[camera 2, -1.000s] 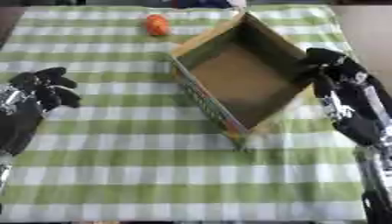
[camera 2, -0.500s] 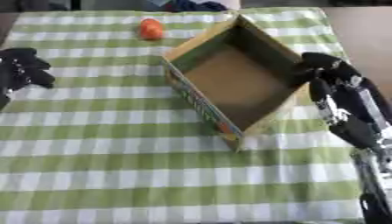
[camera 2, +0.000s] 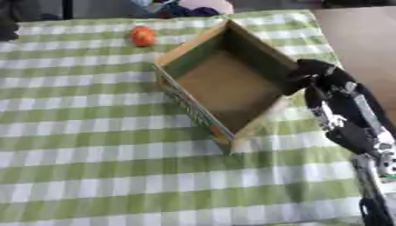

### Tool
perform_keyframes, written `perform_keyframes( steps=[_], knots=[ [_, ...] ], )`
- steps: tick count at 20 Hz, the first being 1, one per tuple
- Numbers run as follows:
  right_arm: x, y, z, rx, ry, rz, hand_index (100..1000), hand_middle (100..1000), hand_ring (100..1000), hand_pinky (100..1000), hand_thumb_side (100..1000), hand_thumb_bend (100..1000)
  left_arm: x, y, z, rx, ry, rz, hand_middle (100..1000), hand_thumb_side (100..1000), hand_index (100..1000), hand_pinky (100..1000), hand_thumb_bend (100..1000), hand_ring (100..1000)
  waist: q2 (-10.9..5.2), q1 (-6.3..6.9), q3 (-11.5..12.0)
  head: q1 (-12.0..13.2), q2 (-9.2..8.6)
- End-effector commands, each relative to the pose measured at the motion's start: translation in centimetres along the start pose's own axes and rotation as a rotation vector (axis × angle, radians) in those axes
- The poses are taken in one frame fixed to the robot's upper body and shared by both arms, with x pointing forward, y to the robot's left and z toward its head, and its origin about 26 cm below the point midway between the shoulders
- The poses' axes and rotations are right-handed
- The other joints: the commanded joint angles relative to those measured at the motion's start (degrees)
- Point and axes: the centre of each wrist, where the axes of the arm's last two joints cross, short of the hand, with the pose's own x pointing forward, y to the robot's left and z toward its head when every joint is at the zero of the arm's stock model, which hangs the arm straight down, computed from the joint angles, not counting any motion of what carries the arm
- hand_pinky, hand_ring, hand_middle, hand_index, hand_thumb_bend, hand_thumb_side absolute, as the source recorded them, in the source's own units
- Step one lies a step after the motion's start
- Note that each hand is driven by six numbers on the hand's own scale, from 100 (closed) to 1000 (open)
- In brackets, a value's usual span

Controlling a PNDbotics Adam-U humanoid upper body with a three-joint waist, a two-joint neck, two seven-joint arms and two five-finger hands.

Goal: Pick up objects on the table and place them in the box.

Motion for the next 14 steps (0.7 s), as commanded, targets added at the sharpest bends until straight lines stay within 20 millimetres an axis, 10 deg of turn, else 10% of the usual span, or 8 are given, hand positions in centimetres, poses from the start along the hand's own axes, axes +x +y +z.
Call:
perform_keyframes(
  steps=[1,14],
  knots=[
    [0.4,-0.5,-0.2,0.028,-0.011,0.017,867,694,611,778,562,100,-1.2,2.5,0.0,-0.085,0.035,-0.14,752,230,881,742,100,744,-1.16,0.27,-0.4,0.4,-0.41],
    [0.5,-0.1,-0.6,0.08,-0.021,-0.001,867,694,612,779,560,100,-8.8,2.6,-5.7,-0.13,0.17,-0.301,736,239,872,725,100,720,-1.68,1.0,-3.6,1.1,-0.19]
  ],
)
